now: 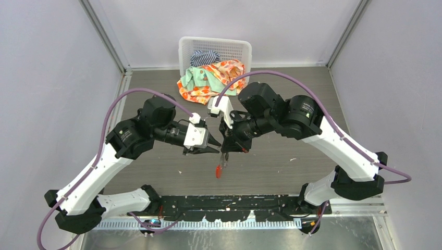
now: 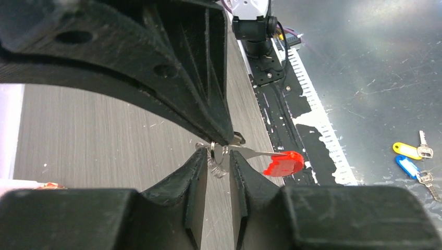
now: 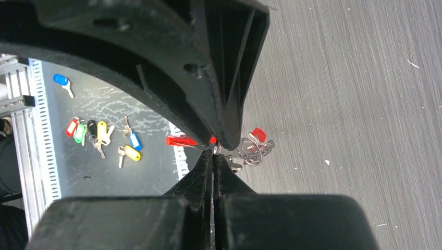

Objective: Put the keys on the keyring

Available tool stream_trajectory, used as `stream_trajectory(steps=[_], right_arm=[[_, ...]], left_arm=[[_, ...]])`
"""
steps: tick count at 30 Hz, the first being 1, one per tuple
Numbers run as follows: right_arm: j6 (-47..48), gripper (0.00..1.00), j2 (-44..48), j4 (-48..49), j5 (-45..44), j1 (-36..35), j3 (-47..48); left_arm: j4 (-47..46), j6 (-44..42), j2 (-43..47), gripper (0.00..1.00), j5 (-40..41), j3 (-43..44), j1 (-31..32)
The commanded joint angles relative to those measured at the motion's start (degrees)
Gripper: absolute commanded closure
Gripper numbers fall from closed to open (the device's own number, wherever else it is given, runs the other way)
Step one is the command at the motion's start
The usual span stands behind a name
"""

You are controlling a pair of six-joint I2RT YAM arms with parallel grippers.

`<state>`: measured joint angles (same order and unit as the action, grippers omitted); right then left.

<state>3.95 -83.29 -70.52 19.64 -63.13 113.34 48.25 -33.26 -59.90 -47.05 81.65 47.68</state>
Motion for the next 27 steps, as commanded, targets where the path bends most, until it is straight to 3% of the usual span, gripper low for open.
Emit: stream_trajectory(steps=[1, 5, 8, 10, 12, 15, 18, 24, 27], right_arm=[[-0.3, 0.99, -0.1, 0.8, 0.5, 0.3, 2.5], [-0.4, 0.99, -0.3, 0.8, 0.4, 0.2, 2.4], [-0.6, 0.99, 0.0, 1.7, 0.6, 0.3, 2.0], [-0.7, 0.99, 0.7, 2.7, 0.6, 0.3, 1.3], [-0.6, 0.91, 2.0, 4.2, 0.4, 0.3, 0.3], [-1.1, 0.73, 6.4, 10.0, -1.1, 0.3, -3.7], [-2.3, 0.62, 13.0, 17.9, -3.2, 0.2, -10.5], [-5.6, 0.53, 27.5, 34.3, -6.5, 0.3, -24.6], [-6.7, 0.52, 31.6, 40.2, -7.4, 0.3, -29.5]], left_arm=[[-1.3, -0.4, 0.0, 0.77, -1.6, -0.6, 1.0], [-1.1, -0.7, -0.1, 0.84, -1.6, -0.5, 1.3], [1.1, -3.4, 0.0, 0.97, -1.1, -0.7, 1.4], [1.5, -4.4, 0.4, 1.00, -0.4, -1.3, 1.4], [0.5, -3.5, 0.9, 1.00, 0.1, -1.7, 1.4], [-5.8, 4.3, 1.9, 1.00, 1.6, -2.8, 1.4], [-14.3, 14.7, 3.2, 1.00, 0.7, -4.4, 0.9], [-31.2, 34.7, 5.0, 1.00, -1.1, -7.2, 0.0], [-34.6, 38.9, 3.8, 1.00, -1.6, -5.3, 0.0]])
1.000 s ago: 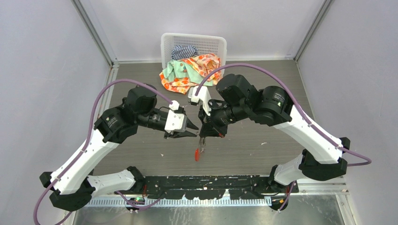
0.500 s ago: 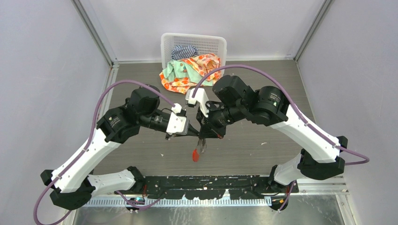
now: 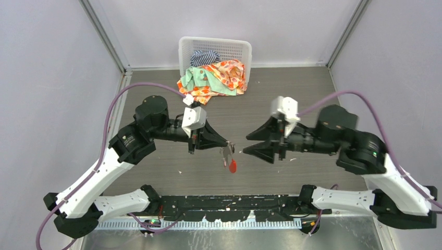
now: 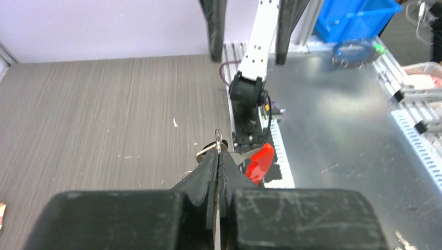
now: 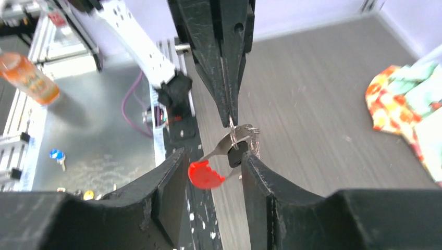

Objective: Put the keys on the keyring

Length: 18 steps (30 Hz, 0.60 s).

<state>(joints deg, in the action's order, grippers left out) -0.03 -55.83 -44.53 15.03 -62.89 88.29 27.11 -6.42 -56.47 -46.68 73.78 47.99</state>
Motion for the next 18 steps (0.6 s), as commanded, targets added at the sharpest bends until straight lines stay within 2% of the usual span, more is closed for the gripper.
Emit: stream_trajectory(steps=[1, 9, 14, 18], right_arm=[[-2.7, 0.52, 5.5, 15.4, -2.8, 0.1, -5.3], [1.4, 0.53, 7.0, 16.1, -1.9, 0.1, -6.3], [2.9, 0.61, 5.3, 16.4, 1.6, 0.1, -5.6], [2.9, 0.63, 4.3, 16.8, 3.5, 0.1, -5.0]], left_arm=[[-14.3, 12.9, 0.0, 1.00, -1.9, 3.3, -0.4], [-14.1, 14.9, -0.8, 1.00, -3.6, 6.8, -0.3], [-13.9, 15.0, -0.1, 1.00, -4.2, 6.2, -0.4], [-14.0, 14.9, 0.3, 1.00, -4.1, 5.9, -0.4]])
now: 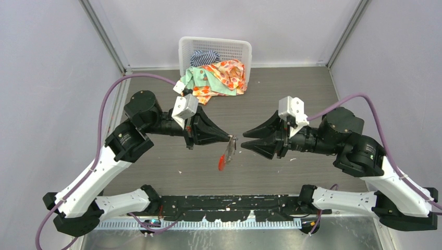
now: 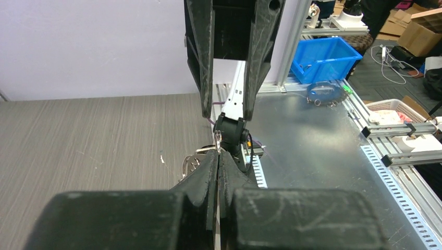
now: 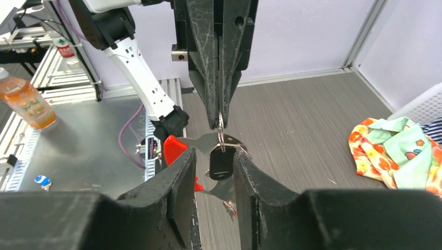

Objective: Put the keys on the keyring

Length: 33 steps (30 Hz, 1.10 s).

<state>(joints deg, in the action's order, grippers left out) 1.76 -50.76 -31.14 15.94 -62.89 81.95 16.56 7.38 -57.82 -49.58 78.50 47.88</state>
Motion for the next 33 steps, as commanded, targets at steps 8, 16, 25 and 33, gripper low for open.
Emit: stream_trajectory(steps=[8, 16, 25, 33], right_arm=[[2.0, 0.80, -3.0, 2.1, 5.4, 0.1, 2.3], [2.6, 0.95, -3.8, -0.5, 5.8, 0.1, 3.5], [3.9, 0.99, -6.4, -6.2, 5.9, 0.1, 4.7], [6.0, 0.79, -7.6, -10.1, 4.1, 0.0, 6.6]], left_arm=[[-3.4, 1.1, 2.4, 1.00, -0.9, 0.4, -0.2], [-3.5, 0.6, 3.0, 1.00, -0.3, -0.3, -0.2], [-4.2, 0.6, 2.9, 1.00, 0.2, -0.4, -0.3], [-4.4, 0.7, 3.0, 1.00, 0.1, -0.6, -0.3]])
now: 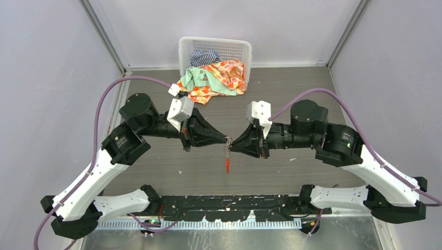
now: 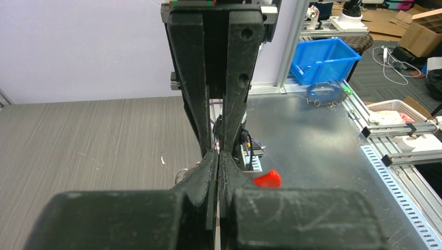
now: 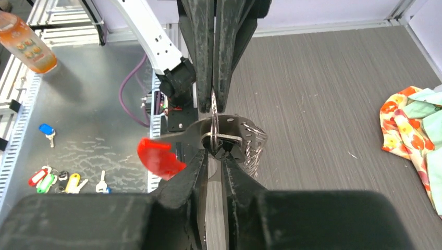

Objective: Put the keys on the keyring

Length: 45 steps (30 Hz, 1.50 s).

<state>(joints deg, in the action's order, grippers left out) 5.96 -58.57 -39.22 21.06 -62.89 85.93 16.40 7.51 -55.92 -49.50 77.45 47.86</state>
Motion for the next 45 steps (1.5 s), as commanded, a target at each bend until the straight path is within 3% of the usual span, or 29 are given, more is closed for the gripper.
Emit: stream_trajectory(steps=[1, 11, 26, 30, 34, 38, 39, 42, 45], right_arm=[[2.1, 0.77, 0.3, -2.2, -1.4, 0.1, 3.2], [2.5, 0.59, 2.9, 1.8, -4.7, 0.1, 6.2], [-0.7, 0.61, 0.3, 8.5, -1.0, 0.1, 2.4], [-0.9, 0.70, -0.3, 8.5, 0.4, 0.1, 2.4], [-0.9, 0.96, -0.8, 7.5, 1.2, 0.1, 2.9], [-1.6, 0.99, -0.9, 6.3, 1.4, 0.1, 3.4], [-2.0, 0.99, -1.1, 5.5, 0.9, 0.1, 4.0], [-2.4, 0.99, -3.4, -1.0, -1.0, 0.1, 7.6], [-2.2, 0.99, -7.2, -9.9, -3.0, 0.1, 13.1]], left_arm=[[-4.4, 0.6, 1.1, 1.00, 0.1, 0.3, -0.3], [-4.1, 0.3, 1.4, 1.00, -0.1, -0.2, -0.7], [-3.8, 0.1, 1.8, 1.00, -0.4, -0.4, -1.0], [-4.0, 0.1, 2.1, 1.00, -0.4, -0.5, -1.2], [-3.8, -0.1, 2.5, 1.00, -0.5, -1.1, -1.4], [-2.0, -3.3, 3.0, 1.00, -0.5, -2.8, -1.5], [-0.5, -5.3, 3.2, 0.98, -0.2, -3.2, -1.5], [6.9, -14.3, 3.3, 0.66, 1.3, -3.5, -1.5], [16.9, -25.4, 2.5, 0.56, 3.1, -1.6, -1.5]])
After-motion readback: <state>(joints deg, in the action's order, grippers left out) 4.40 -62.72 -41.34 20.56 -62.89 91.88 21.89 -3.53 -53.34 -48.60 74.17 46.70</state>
